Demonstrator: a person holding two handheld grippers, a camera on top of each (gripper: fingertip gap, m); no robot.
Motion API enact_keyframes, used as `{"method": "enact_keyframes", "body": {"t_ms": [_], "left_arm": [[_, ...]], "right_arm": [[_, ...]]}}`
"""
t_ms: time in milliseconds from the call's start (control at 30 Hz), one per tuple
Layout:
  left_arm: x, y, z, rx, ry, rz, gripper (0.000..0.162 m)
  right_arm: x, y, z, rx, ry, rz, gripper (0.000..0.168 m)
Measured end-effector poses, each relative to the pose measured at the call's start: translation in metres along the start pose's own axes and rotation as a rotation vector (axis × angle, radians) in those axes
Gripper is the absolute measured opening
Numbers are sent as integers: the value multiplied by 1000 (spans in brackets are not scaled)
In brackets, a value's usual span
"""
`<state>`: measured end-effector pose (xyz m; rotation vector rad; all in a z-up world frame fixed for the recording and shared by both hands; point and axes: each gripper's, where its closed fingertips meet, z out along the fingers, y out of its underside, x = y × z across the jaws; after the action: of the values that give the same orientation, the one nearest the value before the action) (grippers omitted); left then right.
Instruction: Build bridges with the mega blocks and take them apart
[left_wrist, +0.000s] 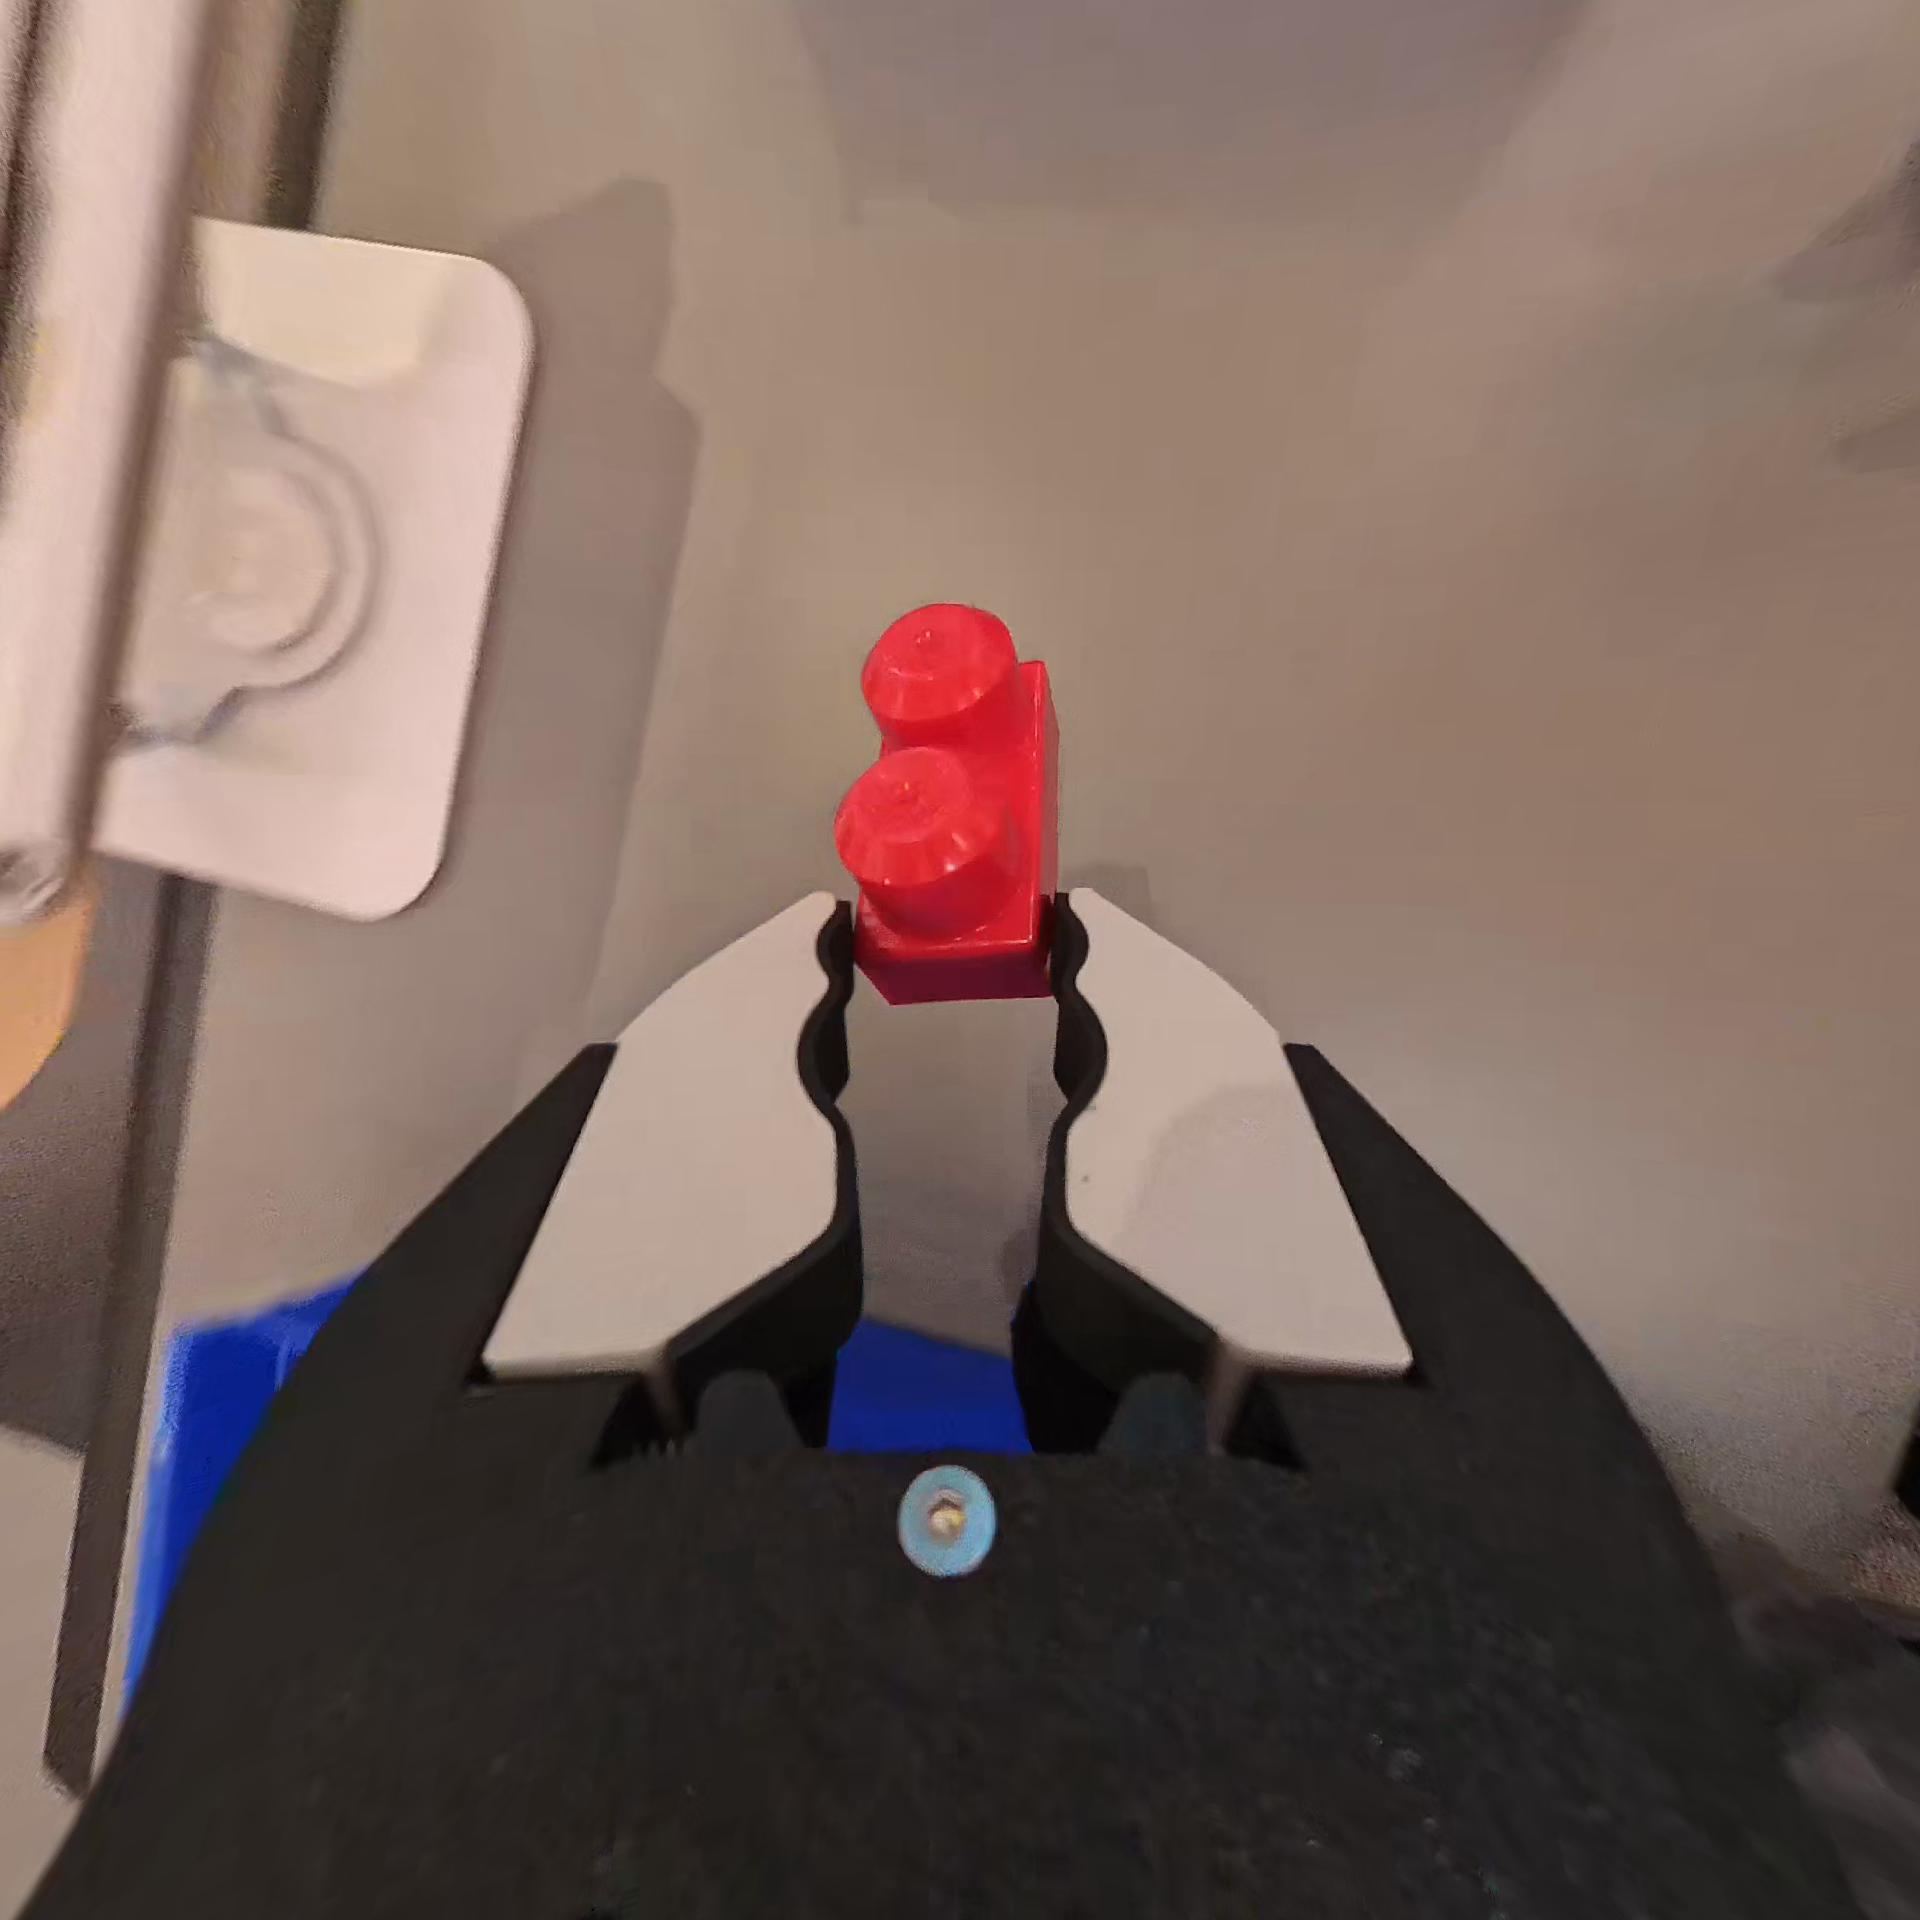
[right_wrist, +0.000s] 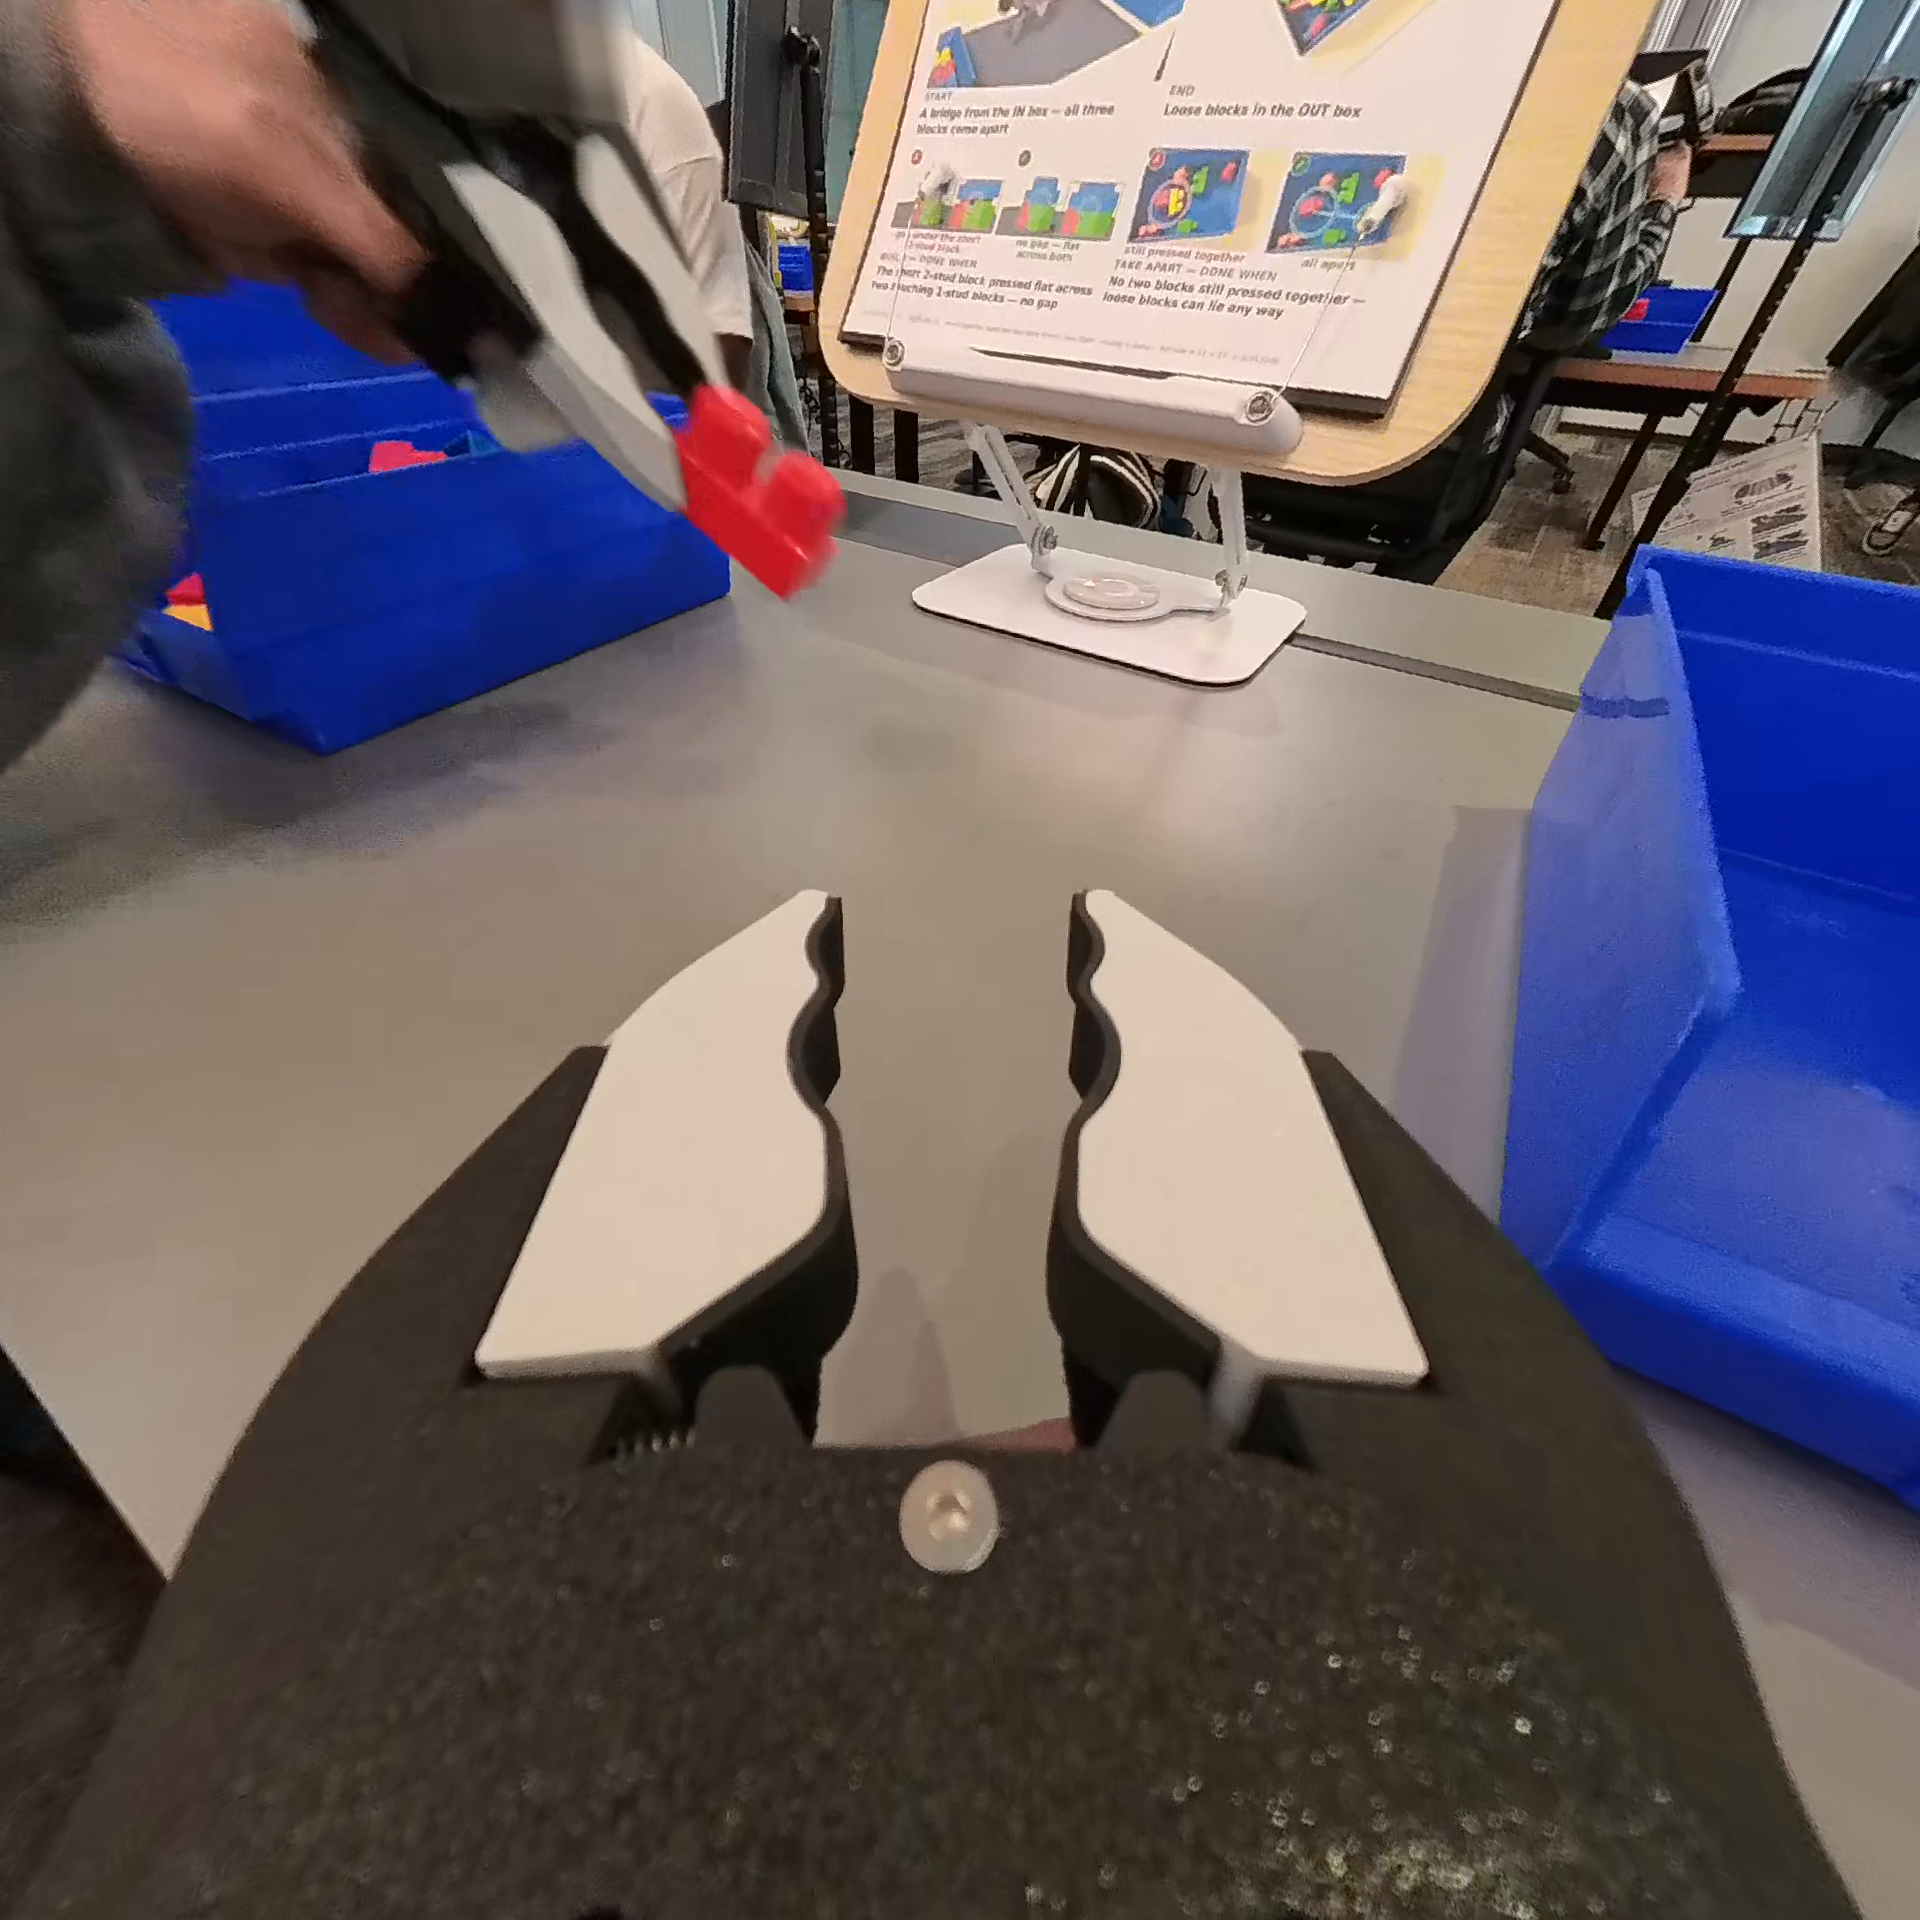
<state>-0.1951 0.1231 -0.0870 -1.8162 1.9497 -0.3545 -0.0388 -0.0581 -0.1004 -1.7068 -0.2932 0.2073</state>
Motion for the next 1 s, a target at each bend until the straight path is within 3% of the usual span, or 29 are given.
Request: {"method": "enact_keyframes", "body": {"t_ms": [133, 267, 533, 667, 733, 800, 900, 1000], "left_arm": [[-11, -10, 62, -59, 85, 45, 36], [-13, -12, 91, -105, 144, 94, 36], [-17, 10, 105, -202, 135, 118, 36], [-20, 17, 101, -231, 118, 94, 46], [-24, 17, 84, -240, 80, 82, 54], [-27, 5, 49, -159, 32, 33, 49], [-31, -9, -25, 34, -114, -99, 47], [-12, 6, -95, 233, -244, -258, 52]], "right_arm": [[-3, 2, -2, -8, 1, -22, 41], [2, 3, -4, -11, 12, -25, 41], [10, 0, -7, -7, 9, 15, 41], [6, 2, -3, -16, -8, 17, 41], [3, 2, -2, -19, -18, 14, 41], [1, 2, -2, -20, -22, 7, 41], [-1, 3, -3, -22, -27, 2, 41], [-2, 3, -4, -24, -34, 8, 41]]}}
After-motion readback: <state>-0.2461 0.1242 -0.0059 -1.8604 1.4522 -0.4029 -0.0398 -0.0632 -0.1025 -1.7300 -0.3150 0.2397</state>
